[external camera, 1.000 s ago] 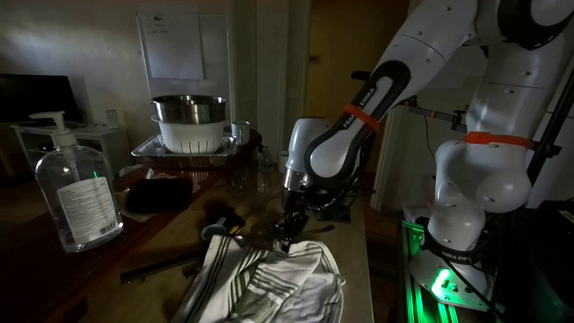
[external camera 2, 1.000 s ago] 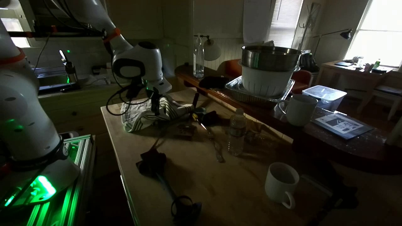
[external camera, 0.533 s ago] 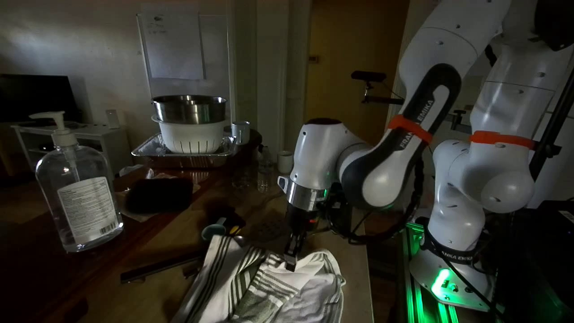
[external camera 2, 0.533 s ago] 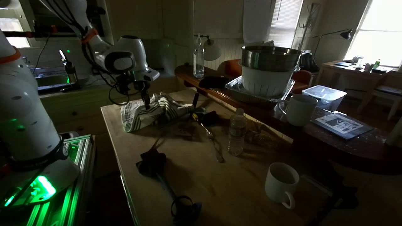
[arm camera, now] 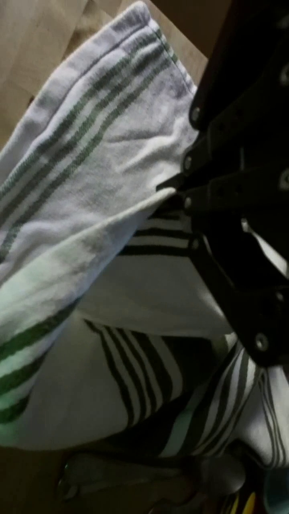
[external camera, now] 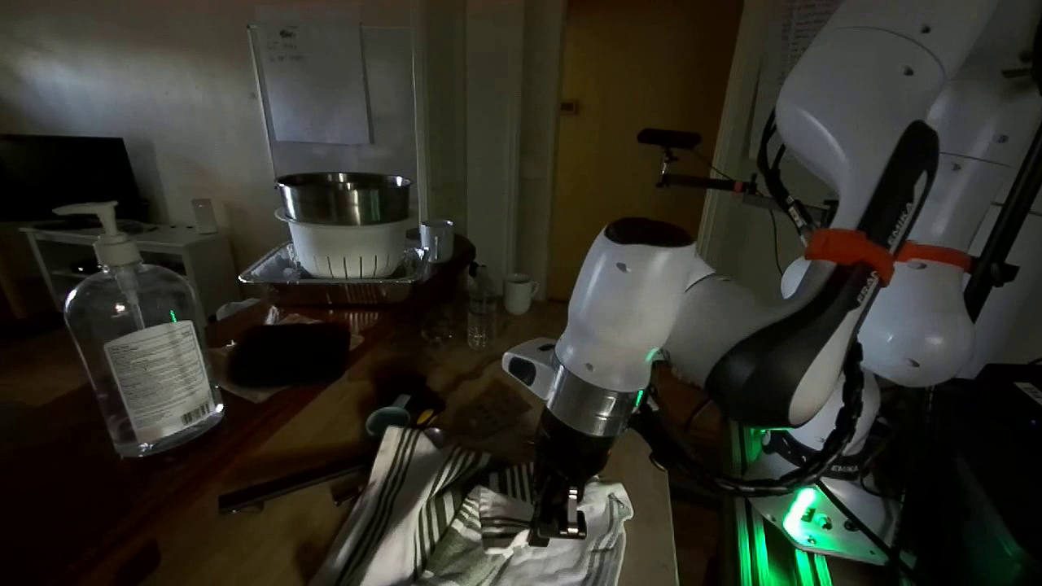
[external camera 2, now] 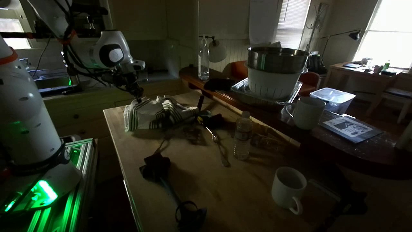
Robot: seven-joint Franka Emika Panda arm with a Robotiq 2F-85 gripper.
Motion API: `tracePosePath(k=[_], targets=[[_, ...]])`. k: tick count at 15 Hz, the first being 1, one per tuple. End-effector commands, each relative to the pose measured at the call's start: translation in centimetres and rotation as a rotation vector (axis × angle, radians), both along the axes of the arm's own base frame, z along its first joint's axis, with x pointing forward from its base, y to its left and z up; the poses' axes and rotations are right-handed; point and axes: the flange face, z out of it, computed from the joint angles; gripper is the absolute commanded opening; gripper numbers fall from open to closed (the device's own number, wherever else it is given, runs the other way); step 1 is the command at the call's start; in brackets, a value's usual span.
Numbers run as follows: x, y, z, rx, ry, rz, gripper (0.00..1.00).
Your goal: Pull the tea towel to the left
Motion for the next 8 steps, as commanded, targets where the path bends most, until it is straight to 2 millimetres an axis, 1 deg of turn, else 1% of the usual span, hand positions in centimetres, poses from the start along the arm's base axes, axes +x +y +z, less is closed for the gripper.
tracePosePath(k=[1,4,8], targets=[[-1.1,3.1,0.2,0.018,-0.029,0.143,0.01],[-1.7,5.7,-0.1,0.024,-0.014,0.249,0.01],[-2.0,8.3,-1.5,0.016,0.034,0.349,0.01]])
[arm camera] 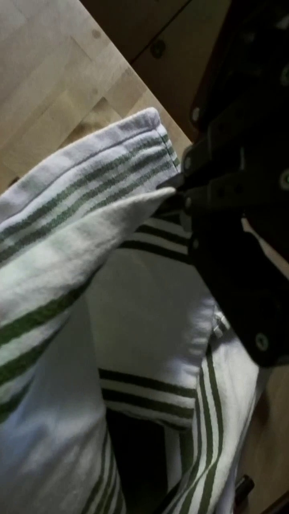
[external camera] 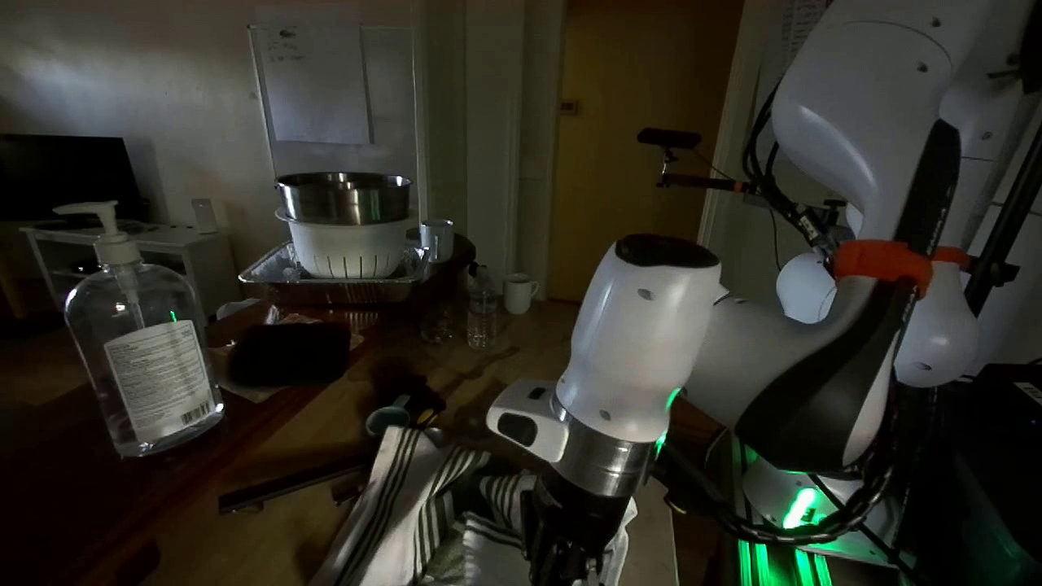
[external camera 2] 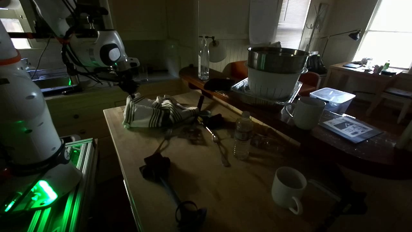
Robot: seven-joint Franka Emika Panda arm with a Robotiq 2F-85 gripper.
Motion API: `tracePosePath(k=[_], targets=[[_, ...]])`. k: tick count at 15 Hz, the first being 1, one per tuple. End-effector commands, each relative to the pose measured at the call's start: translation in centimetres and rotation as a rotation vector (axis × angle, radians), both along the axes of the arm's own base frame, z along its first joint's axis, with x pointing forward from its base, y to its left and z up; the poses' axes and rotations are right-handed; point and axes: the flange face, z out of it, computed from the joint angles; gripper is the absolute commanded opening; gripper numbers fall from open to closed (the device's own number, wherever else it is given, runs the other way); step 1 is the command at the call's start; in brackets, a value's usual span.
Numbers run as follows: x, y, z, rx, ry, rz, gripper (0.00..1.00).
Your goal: Pull the tea towel to the left
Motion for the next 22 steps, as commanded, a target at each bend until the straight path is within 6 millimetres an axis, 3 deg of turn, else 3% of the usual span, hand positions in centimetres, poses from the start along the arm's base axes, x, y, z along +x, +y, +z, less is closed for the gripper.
tracePosePath(k=[1,9,17,18,19,22], targets=[[0.1,2.7,-1.9,-0.007,0.045,0.102,0.01],[-0.4,6.4,-4.7,-0.026,0.158,0.256,0.01],[-0.6,7.2,-5.9,-0.082,0.314,0.329,0.01],[-0.5,7.2,-5.8,-0.084,0.322,0.326,0.29],[-0.4,7.1,-5.4,-0.086,0.317,0.322,0.30],[0.8,5.9,-2.4,-0.068,0.238,0.224,0.52]])
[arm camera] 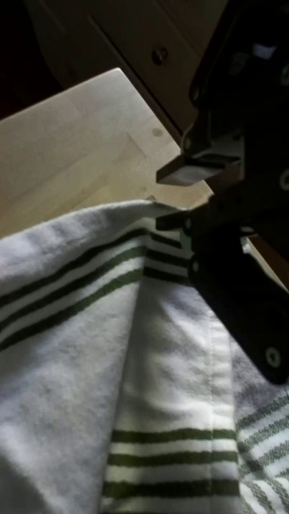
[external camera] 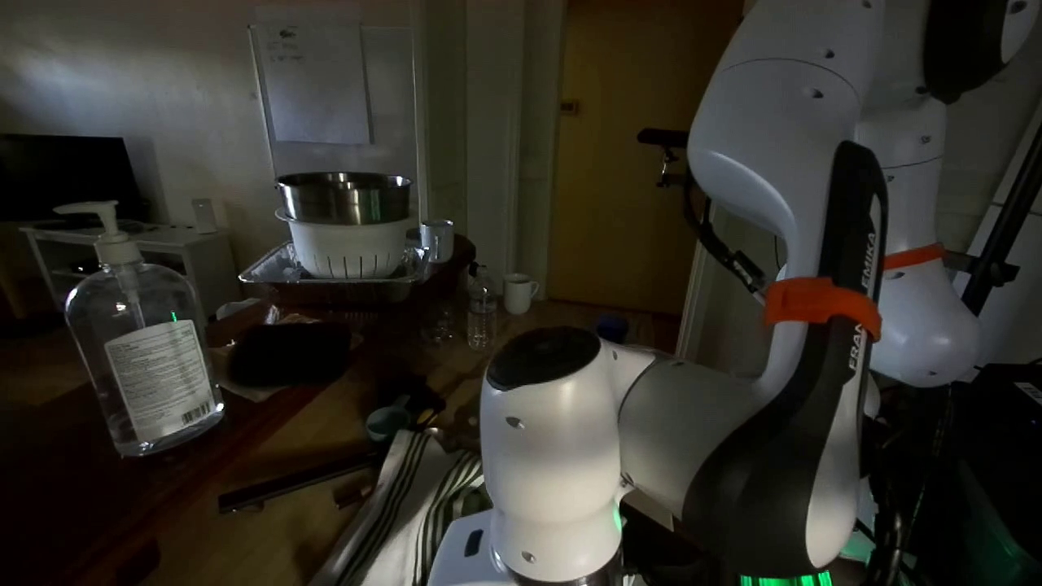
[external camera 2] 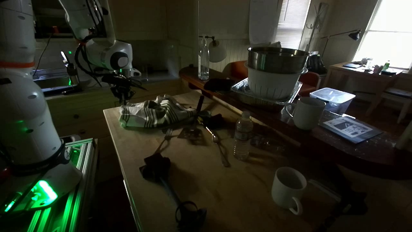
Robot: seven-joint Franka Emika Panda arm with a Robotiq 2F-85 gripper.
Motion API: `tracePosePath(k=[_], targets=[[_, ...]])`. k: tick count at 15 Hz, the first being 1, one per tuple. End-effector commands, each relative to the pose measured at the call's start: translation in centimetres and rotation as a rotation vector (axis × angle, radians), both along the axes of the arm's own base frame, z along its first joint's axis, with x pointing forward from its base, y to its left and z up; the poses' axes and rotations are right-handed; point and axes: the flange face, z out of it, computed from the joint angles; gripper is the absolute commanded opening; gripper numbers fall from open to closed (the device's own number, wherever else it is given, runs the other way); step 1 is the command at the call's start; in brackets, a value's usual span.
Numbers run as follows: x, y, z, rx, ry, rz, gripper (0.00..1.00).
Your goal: Pull the tea towel to the left
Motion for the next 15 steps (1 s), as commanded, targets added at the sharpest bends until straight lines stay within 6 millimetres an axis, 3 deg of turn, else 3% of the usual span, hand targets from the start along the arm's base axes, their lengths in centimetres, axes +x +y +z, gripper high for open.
tracePosePath(k=[1,4,6,8,12,15], targets=[[1.4,-1.7,4.0,0.009,-0.064,-0.127,0.61],[4.3,-4.2,7.4,0.036,-0.126,-0.284,0.83],[6.7,-5.7,8.1,0.029,-0.135,-0.393,0.98],[8.2,-6.8,7.6,0.009,-0.152,-0.498,1.00],[9.4,-7.5,5.4,-0.095,-0.180,-0.673,1.00],[9.3,-6.7,3.9,-0.194,-0.194,-0.791,1.00]])
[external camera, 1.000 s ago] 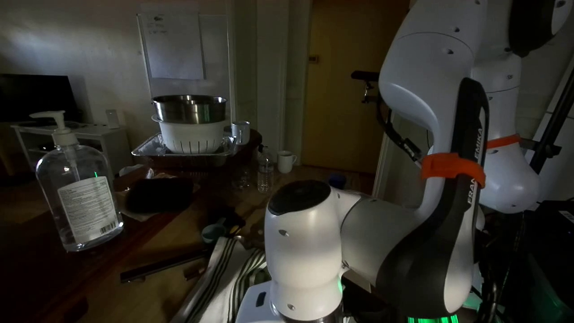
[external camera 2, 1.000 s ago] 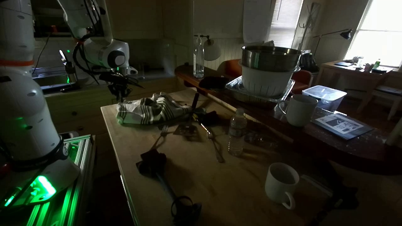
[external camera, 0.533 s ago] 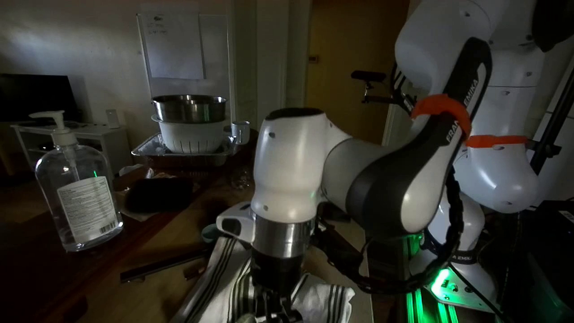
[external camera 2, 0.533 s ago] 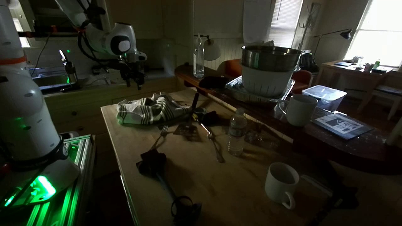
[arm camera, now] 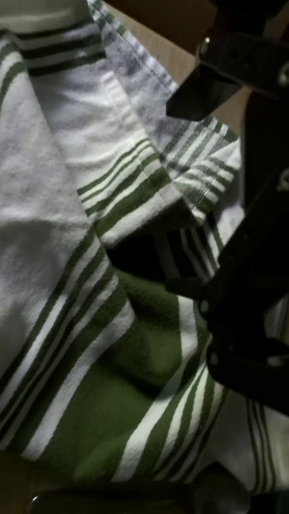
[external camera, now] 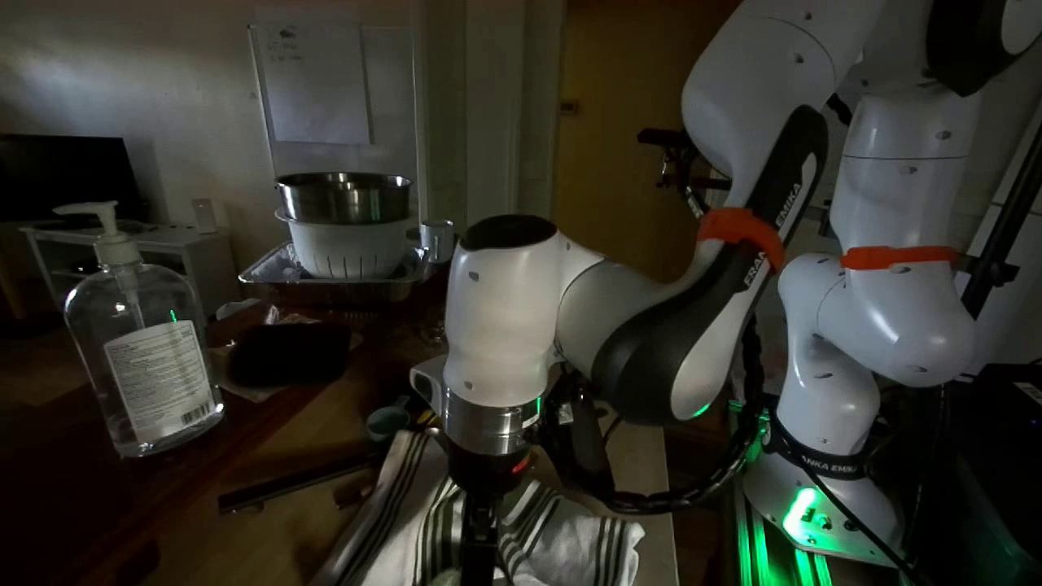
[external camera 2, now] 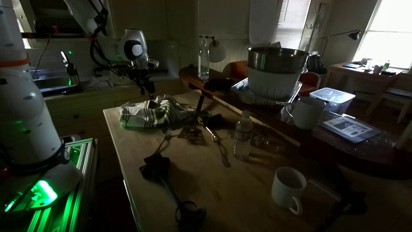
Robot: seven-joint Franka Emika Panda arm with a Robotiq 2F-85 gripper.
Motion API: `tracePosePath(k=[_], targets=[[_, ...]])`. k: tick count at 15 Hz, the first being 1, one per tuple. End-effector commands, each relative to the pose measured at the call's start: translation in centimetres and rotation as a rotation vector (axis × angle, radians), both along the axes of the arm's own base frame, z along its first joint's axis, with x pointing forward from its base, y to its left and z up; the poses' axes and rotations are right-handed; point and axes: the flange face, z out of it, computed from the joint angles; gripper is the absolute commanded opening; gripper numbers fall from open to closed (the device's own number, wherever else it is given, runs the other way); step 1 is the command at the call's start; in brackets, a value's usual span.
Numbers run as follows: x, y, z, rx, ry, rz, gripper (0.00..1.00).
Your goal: Pull the tea towel to the left
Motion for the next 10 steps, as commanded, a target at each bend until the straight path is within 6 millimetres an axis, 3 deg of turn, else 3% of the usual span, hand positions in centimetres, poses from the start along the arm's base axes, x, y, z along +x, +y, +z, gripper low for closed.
tracePosePath(k=[1,6,10], targets=[[-0.1,1.6,-1.9,-0.113,0.020,-0.157,1.00],[-1.4,6.2,-5.4,-0.214,0.092,-0.325,1.00],[0.0,8.7,-6.3,-0.183,0.024,-0.363,1.00]])
